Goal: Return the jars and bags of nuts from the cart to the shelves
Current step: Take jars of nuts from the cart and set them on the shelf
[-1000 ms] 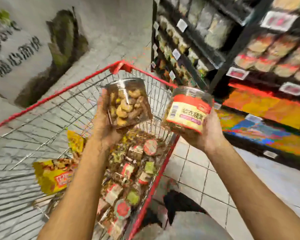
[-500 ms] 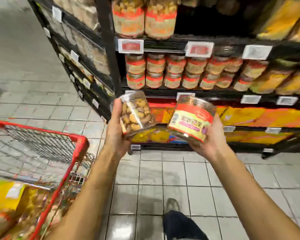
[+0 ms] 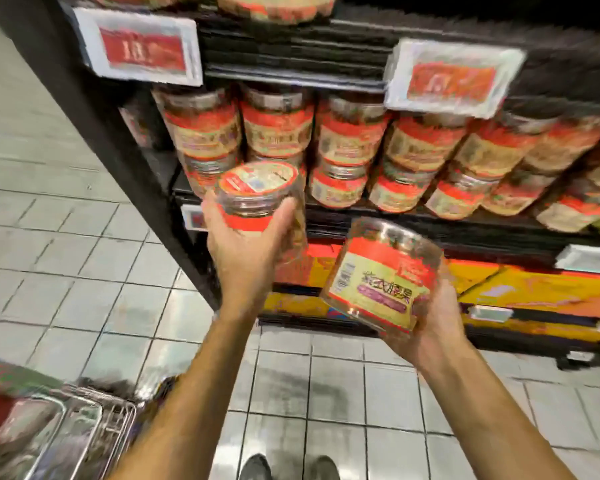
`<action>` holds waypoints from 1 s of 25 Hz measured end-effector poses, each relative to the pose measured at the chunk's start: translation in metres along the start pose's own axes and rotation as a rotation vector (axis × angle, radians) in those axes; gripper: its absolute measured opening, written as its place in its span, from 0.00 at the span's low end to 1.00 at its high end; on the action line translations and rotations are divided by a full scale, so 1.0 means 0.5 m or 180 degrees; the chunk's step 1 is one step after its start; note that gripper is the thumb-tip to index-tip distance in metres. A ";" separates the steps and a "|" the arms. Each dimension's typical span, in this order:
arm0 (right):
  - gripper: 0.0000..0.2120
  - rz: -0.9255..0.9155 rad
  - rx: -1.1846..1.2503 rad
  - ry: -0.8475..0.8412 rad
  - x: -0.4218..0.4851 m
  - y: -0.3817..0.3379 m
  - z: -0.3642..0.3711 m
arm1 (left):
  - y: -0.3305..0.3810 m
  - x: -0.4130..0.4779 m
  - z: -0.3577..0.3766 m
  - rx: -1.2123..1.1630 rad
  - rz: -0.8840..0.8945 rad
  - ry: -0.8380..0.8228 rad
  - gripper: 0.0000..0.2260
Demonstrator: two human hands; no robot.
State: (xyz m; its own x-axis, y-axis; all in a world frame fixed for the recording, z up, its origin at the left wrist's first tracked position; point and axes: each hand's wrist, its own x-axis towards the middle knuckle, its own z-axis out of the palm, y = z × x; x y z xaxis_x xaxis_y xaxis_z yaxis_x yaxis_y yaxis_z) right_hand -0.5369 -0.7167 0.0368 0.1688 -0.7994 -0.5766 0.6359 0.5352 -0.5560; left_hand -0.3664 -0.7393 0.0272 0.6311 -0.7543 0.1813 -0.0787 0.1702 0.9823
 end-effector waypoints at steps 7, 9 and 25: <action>0.24 -0.0258 0.0035 -0.0190 0.119 0.008 -0.021 | -0.109 0.051 0.068 0.0187 0.0569 0.0037 0.41; 0.24 -0.0278 0.0078 -0.0153 0.128 0.011 -0.024 | -0.115 0.071 0.088 0.0178 0.0560 0.0048 0.42; 0.29 -0.0094 0.0014 -0.0038 0.121 0.014 -0.018 | -0.156 0.060 0.062 0.0747 0.0697 -0.0371 0.38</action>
State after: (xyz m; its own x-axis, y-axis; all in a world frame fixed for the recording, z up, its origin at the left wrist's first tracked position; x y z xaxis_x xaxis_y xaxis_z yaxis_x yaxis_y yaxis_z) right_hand -0.5292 -0.7589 -0.0073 0.1588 -0.8180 -0.5528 0.6442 0.5102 -0.5699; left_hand -0.3652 -0.7945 -0.0427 0.4882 -0.7856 0.3800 -0.3866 0.1957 0.9012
